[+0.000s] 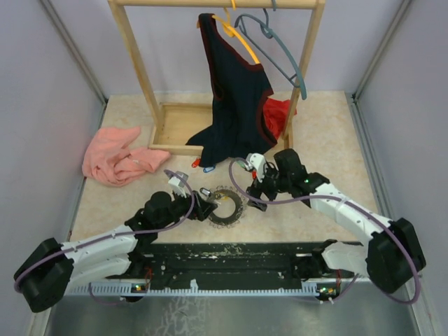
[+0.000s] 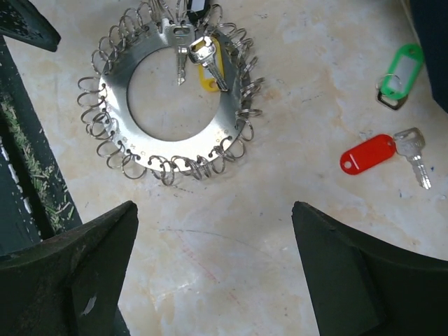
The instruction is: Remove the keys from the keyring
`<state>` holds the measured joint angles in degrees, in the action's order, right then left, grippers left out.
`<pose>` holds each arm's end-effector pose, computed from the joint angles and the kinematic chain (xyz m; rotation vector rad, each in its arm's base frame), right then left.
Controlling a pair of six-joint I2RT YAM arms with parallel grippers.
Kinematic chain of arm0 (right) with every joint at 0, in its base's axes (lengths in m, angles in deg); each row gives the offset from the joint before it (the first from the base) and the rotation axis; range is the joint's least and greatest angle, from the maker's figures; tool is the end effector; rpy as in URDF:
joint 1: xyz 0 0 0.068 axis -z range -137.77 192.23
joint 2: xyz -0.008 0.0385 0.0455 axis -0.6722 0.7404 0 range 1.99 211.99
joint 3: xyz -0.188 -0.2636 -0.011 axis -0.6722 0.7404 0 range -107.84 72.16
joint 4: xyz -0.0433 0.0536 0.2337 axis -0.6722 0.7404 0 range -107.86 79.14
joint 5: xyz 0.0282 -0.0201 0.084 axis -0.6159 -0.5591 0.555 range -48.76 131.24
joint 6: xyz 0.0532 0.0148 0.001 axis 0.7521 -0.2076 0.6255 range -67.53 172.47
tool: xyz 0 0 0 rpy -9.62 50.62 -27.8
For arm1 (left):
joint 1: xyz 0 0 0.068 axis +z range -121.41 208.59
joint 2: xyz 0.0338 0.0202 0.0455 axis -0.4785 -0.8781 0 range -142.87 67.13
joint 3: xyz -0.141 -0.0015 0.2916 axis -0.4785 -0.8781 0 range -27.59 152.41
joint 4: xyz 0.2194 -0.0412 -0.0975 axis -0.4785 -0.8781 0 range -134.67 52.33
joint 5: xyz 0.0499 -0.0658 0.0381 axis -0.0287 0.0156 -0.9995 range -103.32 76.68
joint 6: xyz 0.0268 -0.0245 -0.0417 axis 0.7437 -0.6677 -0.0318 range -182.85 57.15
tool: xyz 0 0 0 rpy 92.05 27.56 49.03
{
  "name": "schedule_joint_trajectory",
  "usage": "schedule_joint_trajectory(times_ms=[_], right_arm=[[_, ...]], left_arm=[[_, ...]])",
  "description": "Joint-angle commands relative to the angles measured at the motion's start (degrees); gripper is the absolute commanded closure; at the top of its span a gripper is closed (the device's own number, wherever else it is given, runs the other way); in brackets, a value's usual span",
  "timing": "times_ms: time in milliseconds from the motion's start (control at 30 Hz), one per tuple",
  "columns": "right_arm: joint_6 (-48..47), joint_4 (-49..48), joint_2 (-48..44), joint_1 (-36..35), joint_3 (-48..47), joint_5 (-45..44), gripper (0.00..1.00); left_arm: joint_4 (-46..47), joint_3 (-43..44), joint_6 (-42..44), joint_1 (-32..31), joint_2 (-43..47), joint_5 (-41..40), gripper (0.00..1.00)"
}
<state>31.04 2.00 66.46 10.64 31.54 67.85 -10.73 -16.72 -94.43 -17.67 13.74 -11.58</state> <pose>0.1548 0.1150 0.2884 -1.2370 1.9580 0.6300 0.0999 -0.1061 0.2291 0.2725 1.9387 -0.9568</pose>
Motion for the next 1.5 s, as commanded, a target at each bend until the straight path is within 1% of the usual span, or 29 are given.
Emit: schedule_joint_trajectory(times_ms=[0, 100, 200, 333, 467, 533, 633, 733, 867, 1000, 1167, 1233, 1333, 1367, 1467], right_arm=[[-0.4, -0.8, 5.2, 0.3, -5.6, 4.4, 0.1], [-1.4, -1.4, 9.5, 0.0, -7.7, 4.0, 0.1], [-4.2, -0.5, 13.4, -2.3, -9.8, 2.9, 0.11], [-8.0, 3.2, 17.7, -5.9, -14.0, 2.7, 0.13], [-10.5, 5.6, 21.6, -6.4, -19.7, 4.4, 0.18], [-11.7, 4.3, 23.7, -6.5, -21.6, 5.5, 0.21], [-9.6, -0.4, 27.5, -6.6, -22.4, 7.3, 0.28], [-9.4, 0.1, 29.6, -8.5, -24.3, 5.2, 0.35], [-5.6, -3.6, 29.7, -9.9, -24.8, 2.1, 0.35], [-3.1, -3.2, 34.4, -10.0, -28.0, 2.1, 0.36], [-1.5, 0.4, 41.8, -10.2, -35.7, 5.4, 0.4], [-0.9, 2.7, 45.7, -10.3, -40.1, 6.0, 0.44], [0.3, 7.1, 51.6, -10.9, -46.9, 7.0, 0.51], [0.7, 7.9, 53.0, -11.2, -48.9, 7.2, 0.52], [1.7, 8.6, 55.3, -12.4, -50.8, 6.2, 0.53]], left_arm=[[4.3, -0.5, 0.3, -0.1, -2.3, -5.8, 0.18], [2.4, 1.2, 0.6, -0.1, -4.6, -7.0, 0.22], [0.3, 2.5, 0.1, -0.1, -6.1, -7.7, 0.24], [1.0, 2.1, 0.4, -0.1, -6.5, -8.8, 0.27], [1.3, 1.4, 0.6, 0.1, -5.7, -11.3, 0.31], [2.1, 0.8, 0.9, 0.6, -5.2, -11.6, 0.33], [4.1, -0.4, 0.9, 2.5, -4.5, -9.9, 0.38], [7.3, -2.3, -1.3, 6.3, -3.9, -5.5, 0.4], [11.4, -4.5, -3.5, 10.8, -4.6, -0.4, 0.4], [13.0, -4.7, -4.6, 14.0, -6.1, 3.0, 0.43], [13.2, -4.8, -6.3, 15.2, -6.1, 3.0, 0.44], [12.1, -5.1, -6.8, 15.3, -5.2, 1.6, 0.46], [9.3, -6.0, -7.2, 15.5, -2.5, -1.0, 0.47], [8.4, -6.2, -7.1, 15.4, -1.5, -1.6, 0.47], [5.4, -7.0, -6.6, 15.5, 2.0, -3.4, 0.47]])
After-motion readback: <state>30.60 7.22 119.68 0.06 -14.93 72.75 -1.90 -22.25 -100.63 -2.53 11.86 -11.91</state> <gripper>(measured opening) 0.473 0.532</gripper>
